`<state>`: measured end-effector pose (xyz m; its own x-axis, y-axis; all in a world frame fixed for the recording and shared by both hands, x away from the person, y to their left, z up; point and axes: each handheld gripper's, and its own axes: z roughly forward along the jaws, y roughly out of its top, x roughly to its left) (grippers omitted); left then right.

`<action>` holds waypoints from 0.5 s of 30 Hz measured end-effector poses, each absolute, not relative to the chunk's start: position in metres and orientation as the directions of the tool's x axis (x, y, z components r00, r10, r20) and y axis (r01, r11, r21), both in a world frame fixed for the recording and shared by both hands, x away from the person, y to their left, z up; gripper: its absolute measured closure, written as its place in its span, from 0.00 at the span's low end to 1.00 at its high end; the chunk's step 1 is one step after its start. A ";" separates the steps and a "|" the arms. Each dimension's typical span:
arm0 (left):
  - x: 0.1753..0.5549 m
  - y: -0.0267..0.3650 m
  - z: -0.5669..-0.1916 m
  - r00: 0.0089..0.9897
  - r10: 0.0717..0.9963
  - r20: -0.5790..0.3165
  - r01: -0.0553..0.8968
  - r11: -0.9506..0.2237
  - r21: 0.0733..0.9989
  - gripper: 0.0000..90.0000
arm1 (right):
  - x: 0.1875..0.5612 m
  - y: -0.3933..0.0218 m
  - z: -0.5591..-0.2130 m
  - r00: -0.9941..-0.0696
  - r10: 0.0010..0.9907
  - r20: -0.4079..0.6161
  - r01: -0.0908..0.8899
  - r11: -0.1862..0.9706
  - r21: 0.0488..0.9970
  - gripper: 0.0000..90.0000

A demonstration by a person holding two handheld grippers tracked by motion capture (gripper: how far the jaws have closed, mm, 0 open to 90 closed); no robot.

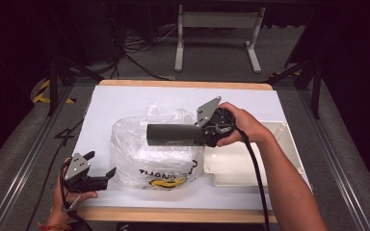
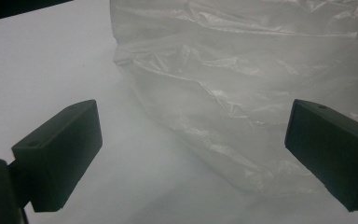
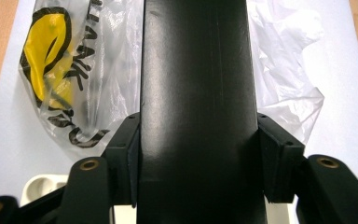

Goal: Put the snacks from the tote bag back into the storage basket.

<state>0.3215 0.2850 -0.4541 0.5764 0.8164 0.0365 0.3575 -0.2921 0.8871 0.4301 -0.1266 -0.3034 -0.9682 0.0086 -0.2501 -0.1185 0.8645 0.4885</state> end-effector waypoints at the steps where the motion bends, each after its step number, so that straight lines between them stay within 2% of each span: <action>1: 0.321 0.285 -0.454 0.576 0.817 0.036 0.358 -0.292 0.887 0.05 | 0.430 -0.128 -0.303 -0.967 0.006 -0.253 -0.122 0.865 0.487 0.47; 15: 0.322 0.285 -0.455 0.580 0.814 0.031 0.365 -0.293 0.884 0.05 | 0.423 -0.147 -0.295 -0.965 0.015 -0.263 -0.119 0.864 0.489 0.47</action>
